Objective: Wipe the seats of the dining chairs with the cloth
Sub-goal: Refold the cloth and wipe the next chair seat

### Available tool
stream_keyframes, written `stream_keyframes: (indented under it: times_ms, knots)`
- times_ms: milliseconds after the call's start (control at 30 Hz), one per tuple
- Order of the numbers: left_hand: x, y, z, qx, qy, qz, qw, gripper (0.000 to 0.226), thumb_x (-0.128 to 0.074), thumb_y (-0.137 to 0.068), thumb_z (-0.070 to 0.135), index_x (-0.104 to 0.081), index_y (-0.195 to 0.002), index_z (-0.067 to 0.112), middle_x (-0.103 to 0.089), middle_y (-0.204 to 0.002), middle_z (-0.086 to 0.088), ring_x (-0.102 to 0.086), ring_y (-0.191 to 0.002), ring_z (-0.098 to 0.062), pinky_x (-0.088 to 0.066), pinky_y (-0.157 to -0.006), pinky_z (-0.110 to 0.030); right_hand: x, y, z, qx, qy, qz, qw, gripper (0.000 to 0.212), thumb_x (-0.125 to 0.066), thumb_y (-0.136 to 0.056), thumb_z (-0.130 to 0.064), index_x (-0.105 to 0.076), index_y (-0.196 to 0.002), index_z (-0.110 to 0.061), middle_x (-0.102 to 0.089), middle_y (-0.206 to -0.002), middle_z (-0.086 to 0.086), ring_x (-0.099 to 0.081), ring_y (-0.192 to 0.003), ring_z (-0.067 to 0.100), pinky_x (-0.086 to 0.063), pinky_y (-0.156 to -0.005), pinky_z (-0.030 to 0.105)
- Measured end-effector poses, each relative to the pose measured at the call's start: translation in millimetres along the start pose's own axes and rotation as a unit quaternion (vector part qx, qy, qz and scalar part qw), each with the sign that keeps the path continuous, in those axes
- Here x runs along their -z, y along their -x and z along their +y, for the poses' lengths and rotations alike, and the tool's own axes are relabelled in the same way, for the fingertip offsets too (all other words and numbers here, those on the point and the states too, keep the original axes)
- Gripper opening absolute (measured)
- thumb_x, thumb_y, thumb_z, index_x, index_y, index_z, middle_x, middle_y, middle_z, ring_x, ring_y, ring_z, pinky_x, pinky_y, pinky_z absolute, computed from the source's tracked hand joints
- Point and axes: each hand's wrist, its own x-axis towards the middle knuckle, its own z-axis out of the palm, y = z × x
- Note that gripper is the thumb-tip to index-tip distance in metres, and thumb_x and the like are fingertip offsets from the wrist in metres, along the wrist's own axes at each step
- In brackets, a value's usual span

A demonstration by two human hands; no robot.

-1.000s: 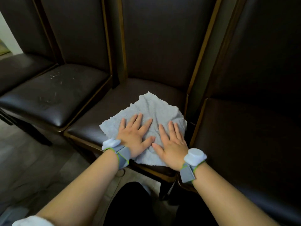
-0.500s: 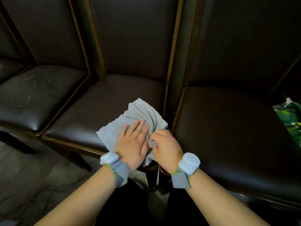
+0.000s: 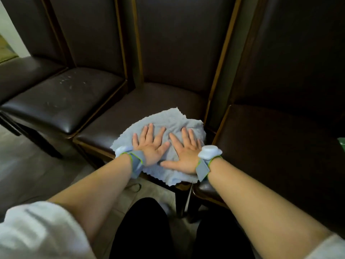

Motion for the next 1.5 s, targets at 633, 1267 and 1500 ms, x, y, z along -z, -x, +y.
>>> stream_keyframes:
  times_ms: [633,1267,1500]
  knots:
    - [50.2,-84.1,-44.2,0.062,-0.055,-0.009,0.997,0.059,-0.014,-0.095,0.061,0.004,-0.148,0.044,0.013,-0.16,0.002,0.012,-0.147,-0.019,0.006,-0.116,-0.054,64.3,-115.1,-7.6,-0.01,0.054,-0.012,0.998,0.083,-0.006,-0.072,-0.088,0.003,-0.146,-0.052,0.019,-0.16,-0.003,0.021,-0.146,0.023,0.011,-0.114,0.056]
    - [88.4,-216.5,-85.5,0.16,0.055,-0.162,0.972,0.067,-0.016,-0.092,0.065,0.025,-0.141,0.046,0.031,-0.154,-0.003,0.023,-0.144,-0.027,0.011,-0.113,-0.056,140.8,-310.9,-12.7,0.119,0.206,-0.182,0.954,0.092,-0.014,-0.067,-0.092,0.024,-0.141,-0.051,0.033,-0.155,0.0,0.03,-0.142,0.022,0.01,-0.115,0.054]
    - [85.5,-216.2,-82.2,0.168,-0.003,-0.205,0.964,0.068,-0.011,-0.092,0.062,0.028,-0.143,0.037,0.034,-0.153,-0.009,0.023,-0.143,-0.03,0.01,-0.112,-0.061,138.0,-307.5,-24.1,0.109,0.22,-0.201,0.948,0.087,-0.015,-0.078,-0.085,0.022,-0.145,-0.043,0.032,-0.155,0.006,0.029,-0.142,0.028,0.013,-0.113,0.057]
